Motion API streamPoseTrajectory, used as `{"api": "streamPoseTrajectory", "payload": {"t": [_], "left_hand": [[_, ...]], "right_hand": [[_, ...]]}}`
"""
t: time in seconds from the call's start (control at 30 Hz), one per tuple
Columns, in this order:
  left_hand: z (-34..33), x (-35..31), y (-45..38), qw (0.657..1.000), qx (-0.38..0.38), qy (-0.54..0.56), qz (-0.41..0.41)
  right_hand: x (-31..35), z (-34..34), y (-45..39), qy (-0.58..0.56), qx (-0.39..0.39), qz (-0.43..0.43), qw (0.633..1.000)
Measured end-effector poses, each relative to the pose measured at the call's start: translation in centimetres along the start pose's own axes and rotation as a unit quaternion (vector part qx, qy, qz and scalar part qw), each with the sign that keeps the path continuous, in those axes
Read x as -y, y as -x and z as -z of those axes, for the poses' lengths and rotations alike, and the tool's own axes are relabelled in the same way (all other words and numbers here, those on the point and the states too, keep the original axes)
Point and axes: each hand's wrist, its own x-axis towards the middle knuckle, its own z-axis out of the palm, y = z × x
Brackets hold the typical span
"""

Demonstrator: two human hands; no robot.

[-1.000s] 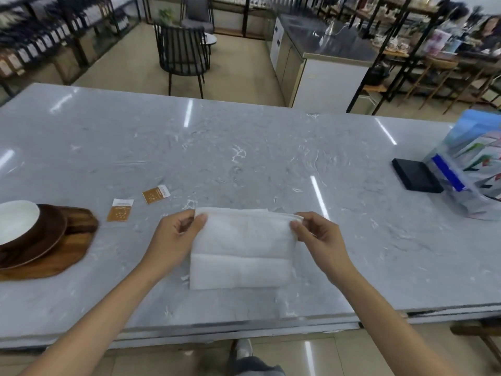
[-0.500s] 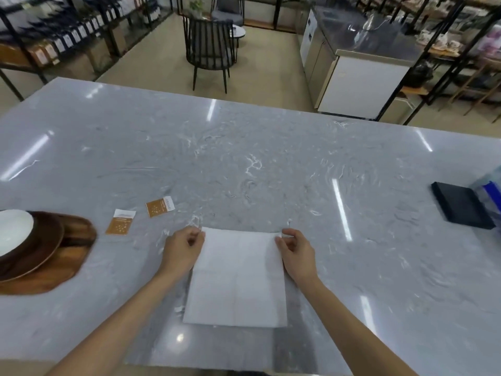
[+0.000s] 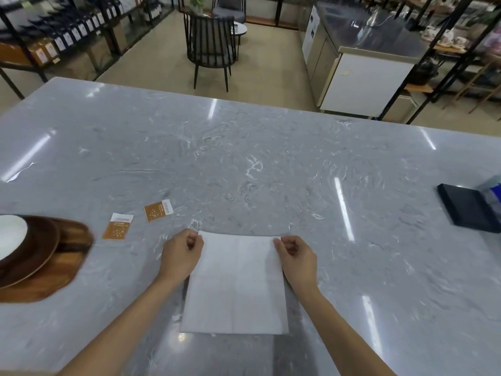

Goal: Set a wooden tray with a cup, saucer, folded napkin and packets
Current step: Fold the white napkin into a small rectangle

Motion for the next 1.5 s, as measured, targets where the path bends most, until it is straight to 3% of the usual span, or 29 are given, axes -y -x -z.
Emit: {"api": "streamPoseTrajectory", "payload": {"t": [0.17, 0.27, 0.37, 0.47, 0.57, 0.67, 0.8, 1.2, 1.33, 1.5], "left_hand": [[0.1, -0.5, 0.7, 1.0, -0.023, -0.011, 0.002], [0.4, -0.6, 1.8, 0.988, -0.053, -0.134, -0.056], [0.3, -1.2, 3.4, 0.972, -0.045, -0.171, -0.156], [-1.2, -1.9, 4.8, 0.951, 0.041, -0.202, -0.232], [-3.4, -1.6, 6.3, 0.937, 0.132, -0.264, -0.186], [-4.5, 0.2, 7.8, 0.926, 0.134, -0.312, -0.165], [-4.2, 1.1, 8.1, 0.921, 0.109, -0.329, -0.176], [-0.7, 3.8, 9.3, 0.91, 0.129, -0.315, -0.237], [-0.3, 4.4, 11.0, 0.876, 0.185, -0.322, -0.309], [1.9, 6.5, 13.2, 0.86, 0.221, -0.342, -0.307]], "right_hand": [[0.2, -0.1, 0.4, -0.016, -0.027, 0.001, 1.0], [0.4, 0.0, 1.3, 0.002, -0.024, 0.015, 1.0], [0.6, -0.5, 2.9, 0.134, -0.032, 0.127, 0.982], [1.6, -1.9, 4.6, 0.258, -0.016, 0.233, 0.937], [1.9, -3.9, 6.3, 0.334, 0.054, 0.222, 0.914], [0.5, -4.9, 7.6, 0.374, 0.093, 0.191, 0.903], [-0.4, -4.5, 7.8, 0.394, 0.094, 0.19, 0.894], [-2.3, -1.5, 9.7, 0.406, 0.074, 0.198, 0.889], [-3.5, -1.3, 12.4, 0.394, 0.089, 0.246, 0.881], [-5.9, 0.1, 15.2, 0.393, 0.097, 0.181, 0.896]]}}
